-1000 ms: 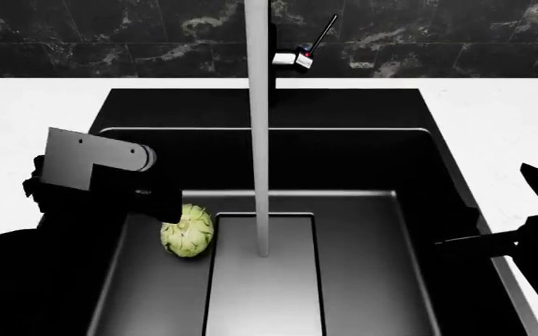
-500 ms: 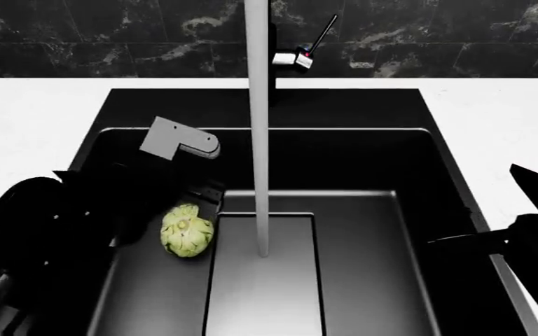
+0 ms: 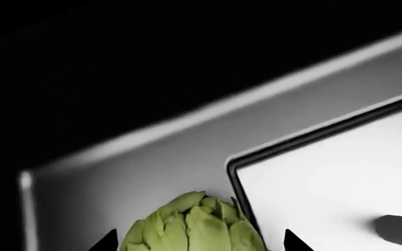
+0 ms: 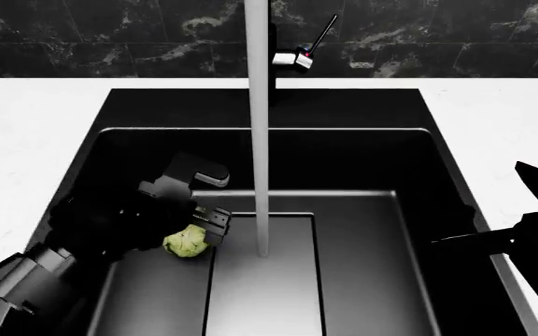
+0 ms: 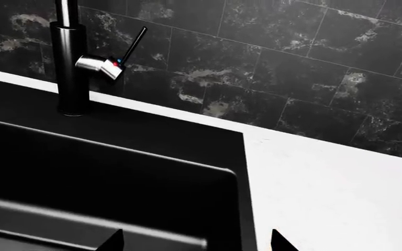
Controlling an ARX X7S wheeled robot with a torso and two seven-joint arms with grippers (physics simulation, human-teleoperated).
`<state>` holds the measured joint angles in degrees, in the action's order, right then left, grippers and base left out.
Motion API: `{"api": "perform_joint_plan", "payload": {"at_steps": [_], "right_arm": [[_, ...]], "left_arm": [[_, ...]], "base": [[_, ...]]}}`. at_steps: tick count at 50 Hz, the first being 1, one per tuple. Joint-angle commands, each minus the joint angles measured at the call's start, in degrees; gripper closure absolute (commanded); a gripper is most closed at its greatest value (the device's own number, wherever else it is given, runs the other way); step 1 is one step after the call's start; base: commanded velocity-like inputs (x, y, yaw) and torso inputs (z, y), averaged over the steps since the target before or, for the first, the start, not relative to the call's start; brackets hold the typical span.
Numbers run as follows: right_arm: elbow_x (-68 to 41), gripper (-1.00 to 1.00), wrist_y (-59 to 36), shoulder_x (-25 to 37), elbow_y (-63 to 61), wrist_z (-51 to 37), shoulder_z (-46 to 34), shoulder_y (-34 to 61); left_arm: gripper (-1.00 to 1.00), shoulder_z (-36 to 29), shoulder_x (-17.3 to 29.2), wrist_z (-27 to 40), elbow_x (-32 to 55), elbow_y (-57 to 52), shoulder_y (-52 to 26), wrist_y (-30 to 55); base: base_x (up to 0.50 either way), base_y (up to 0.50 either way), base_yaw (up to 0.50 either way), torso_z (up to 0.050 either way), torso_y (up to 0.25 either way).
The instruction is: Pick the tomatos and chili peppers from the sink and place them in one bowl. Place the artichoke in the other bowl. Then turn off the sink faucet.
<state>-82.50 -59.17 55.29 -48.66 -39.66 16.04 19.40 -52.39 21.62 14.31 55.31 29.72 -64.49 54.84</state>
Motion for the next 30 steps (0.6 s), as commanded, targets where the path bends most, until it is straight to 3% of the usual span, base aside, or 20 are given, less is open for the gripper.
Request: {"api": "perform_joint_plan", "payload": {"at_steps": [1, 11, 14, 24, 25, 30], "right_arm": [[-1.8, -1.0, -0.2, 1.0, -0.6, -1.1, 0.9, 0.1], [-1.2, -1.0, 0.0, 0.9, -0.4, -0.8, 0.2, 0.4], [-1.0, -1.0, 0.2, 0.8, -0.7, -0.6, 1.0, -0.8], [-1.2, -1.0, 0.3, 1.2, -0.3, -0.7, 1.0, -0.9], [-1.5, -1.0, 0.3, 1.4, -0.2, -0.9, 0.9, -0.6], [-1.6, -1.0, 0.3, 1.4, -0.1, -1.1, 0.2, 0.2]], "left_arm": [[-1.0, -2.7, -3.7, -4.9, -3.4, 8.7, 0.0, -4.0], [-1.0, -3.7, -3.6, -5.7, -4.3, 9.7, -0.4, -4.2], [-1.0, -3.1, -3.0, -5.5, -5.5, 10.2, 0.7, -8.5], [-1.0, -4.2, -3.0, -6.2, -4.2, 8.6, 2.1, -5.0], [1.0, -4.1, -2.6, -6.0, -4.5, 8.3, 2.1, -5.9], [1.0, -3.5, -1.7, -5.2, -3.7, 6.3, 1.9, -5.0]], "base": [[0.0, 0.0, 0.0, 0.0, 0.0], [0.0, 0.0, 0.0, 0.0, 0.0], [0.0, 0.0, 0.0, 0.0, 0.0], [0.0, 0.0, 0.0, 0.0, 0.0], [0.0, 0.0, 0.0, 0.0, 0.0], [0.0, 0.0, 0.0, 0.0, 0.0]]}}
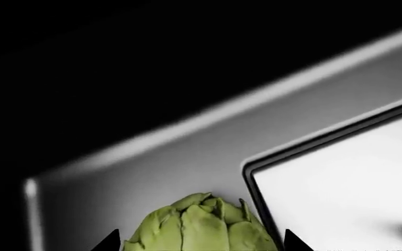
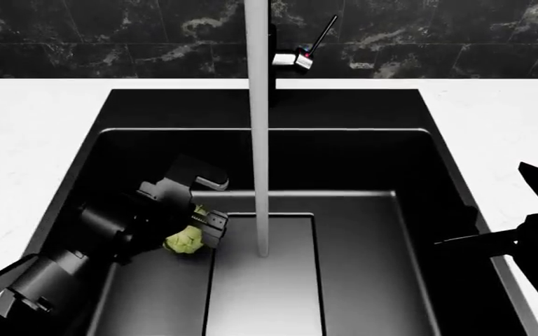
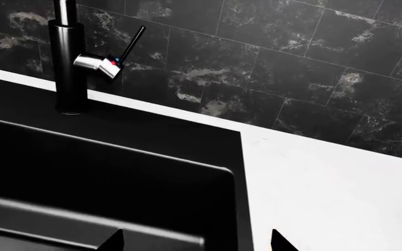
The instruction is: Pick the tomatos and chili peppers from the sink and place them in one bowl. Place the artichoke in the other bowl. Then turn off the sink faucet.
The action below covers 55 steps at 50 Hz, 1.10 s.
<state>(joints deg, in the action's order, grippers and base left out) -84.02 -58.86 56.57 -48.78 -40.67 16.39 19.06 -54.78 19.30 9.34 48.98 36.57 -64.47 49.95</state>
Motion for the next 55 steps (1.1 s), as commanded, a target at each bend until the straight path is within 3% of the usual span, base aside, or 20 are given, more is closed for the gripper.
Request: {"api": "perform_joint_plan", "payload": {"at_steps": [1, 25, 42, 55], "right_arm": [[-0.1, -1.0, 0.0, 0.2, 0.0, -0.1, -0.2, 0.6], [-3.1, -1.0, 0.1, 1.8, 0.5, -2.0, -1.3, 3.3], [-3.5, -1.0, 0.4, 2.0, 0.8, -2.9, -3.0, 5.8], [-3.7, -1.0, 1.4, 2.4, -0.7, -3.5, -0.3, 4.5]], "left_arm": [[1.0, -0.8, 0.7, 0.1, 3.0, -0.9, 1.8, 0.4], [1.0, 14.8, 15.7, 19.6, 21.7, -39.8, 2.0, 9.6], [1.0, 28.3, 23.8, 31.1, 34.5, -58.5, 7.0, 3.9], [1.0, 32.5, 28.5, 38.1, 40.6, -67.6, 5.5, 3.7]], "base": [[0.0, 0.0, 0.0, 0.0, 0.0], [0.0, 0.0, 0.0, 0.0, 0.0], [0.0, 0.0, 0.0, 0.0, 0.0], [0.0, 0.0, 0.0, 0.0, 0.0]]}}
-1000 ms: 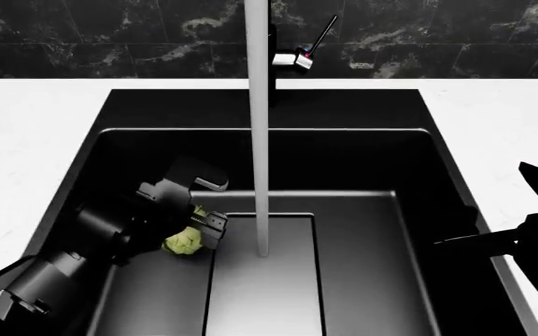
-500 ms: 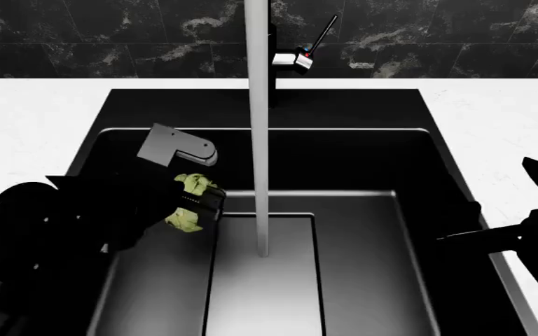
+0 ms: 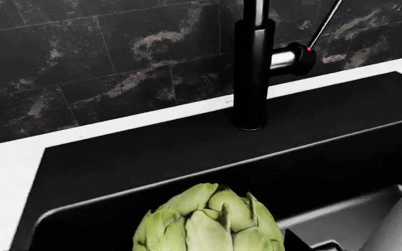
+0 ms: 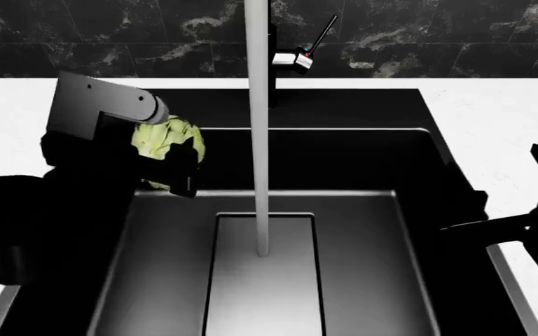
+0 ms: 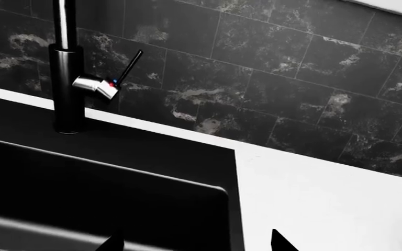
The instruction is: Pick the tomatos and chili peppers from the sink and place them in one bowl. Place the artichoke in the other bowl. Then turn off the sink faucet.
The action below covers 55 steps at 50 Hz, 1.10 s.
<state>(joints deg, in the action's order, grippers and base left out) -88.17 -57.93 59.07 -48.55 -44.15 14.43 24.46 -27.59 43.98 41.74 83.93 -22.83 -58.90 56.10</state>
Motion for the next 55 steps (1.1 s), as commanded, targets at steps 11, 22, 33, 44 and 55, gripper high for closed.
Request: {"api": "perform_joint_plan", "payload": {"at_steps": [11, 22, 33, 44, 55], "right_arm": [[-0.1, -1.0, 0.5, 0.0, -0.7, -0.9, 0.2, 0.7], [0.2, -1.0, 0.5, -0.6, -0.6, -1.4, -1.4, 1.6], [0.4, -1.0, 0.9, -0.7, -0.5, -1.4, -0.7, 0.5], [0.3, -1.0, 0.4, -0.6, -0.2, -1.9, -3.0, 2.8], [1.6, -1.0, 0.4, -0.7, -0.1, -1.3, -3.6, 2.9]], "left_arm": [[1.0, 7.9, 5.9, 7.7, 8.2, -11.0, 0.1, -3.9], [1.0, 7.3, 5.7, 7.5, 7.8, -11.3, -0.2, -3.6], [1.0, 7.4, 5.9, 7.0, 7.8, -10.9, -0.7, -3.7], [1.0, 8.3, 7.1, 7.0, 8.2, -11.2, 0.2, -4.4], [1.0, 8.6, 7.6, 6.8, 8.6, -11.7, 0.6, -4.7]], "base": [[-0.02, 0.0, 0.0, 0.0, 0.0], [-0.42, 0.01, 0.0, 0.0, 0.001], [-0.5, 0.08, 0.0, 0.001, 0.0], [-0.5, 0.21, 0.0, 0.0, 0.0], [-0.36, 0.49, 0.0, 0.0, 0.0]]}}
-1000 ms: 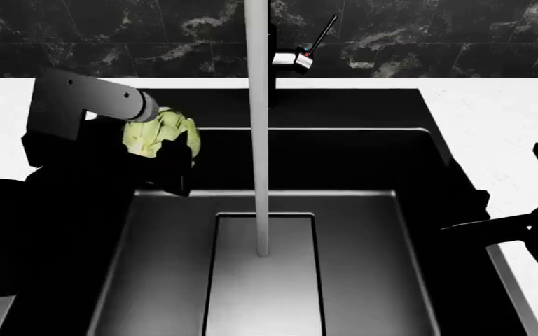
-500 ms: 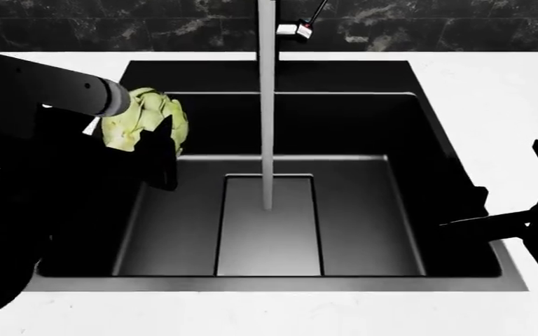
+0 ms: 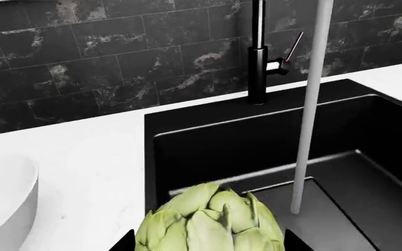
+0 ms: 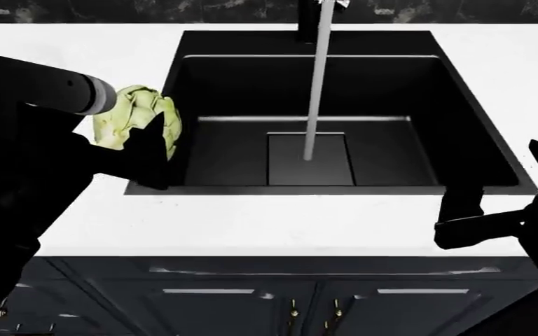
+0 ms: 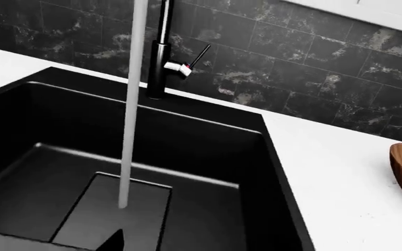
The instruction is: Pick the tomatos and chili peppers from the sink and place them in one bowl. Place the artichoke in the other bowl. Then turn off the sink faucet.
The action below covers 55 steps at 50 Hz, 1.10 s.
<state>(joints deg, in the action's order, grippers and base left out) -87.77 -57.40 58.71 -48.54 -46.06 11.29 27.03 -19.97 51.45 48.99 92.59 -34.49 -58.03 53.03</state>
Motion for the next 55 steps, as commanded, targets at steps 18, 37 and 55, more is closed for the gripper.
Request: {"api": "perform_joint_plan", "payload": {"at_steps": [18, 37, 55], "right_arm": [[0.9, -1.0, -0.1, 0.0, 0.6, -0.1, -0.8, 0.6], [1.9, -1.0, -0.6, 0.4, 0.6, -0.4, -2.2, 1.6], [2.7, -1.0, 0.0, 0.4, 0.6, 0.2, -1.7, 0.4]], "left_arm": [[1.0, 0.5, -0.5, 0.2, -0.6, -0.6, 0.5, -2.2], [1.0, 0.8, 0.1, -0.5, -0.6, -0.2, 0.7, -2.6], [1.0, 0.1, -1.1, -0.1, -1.3, 0.5, 0.3, -2.8]], "base": [[-0.31, 0.5, 0.0, 0.001, 0.0], [-0.01, 0.5, 0.0, 0.001, 0.0], [0.0, 0.5, 0.0, 0.0, 0.0]]}}
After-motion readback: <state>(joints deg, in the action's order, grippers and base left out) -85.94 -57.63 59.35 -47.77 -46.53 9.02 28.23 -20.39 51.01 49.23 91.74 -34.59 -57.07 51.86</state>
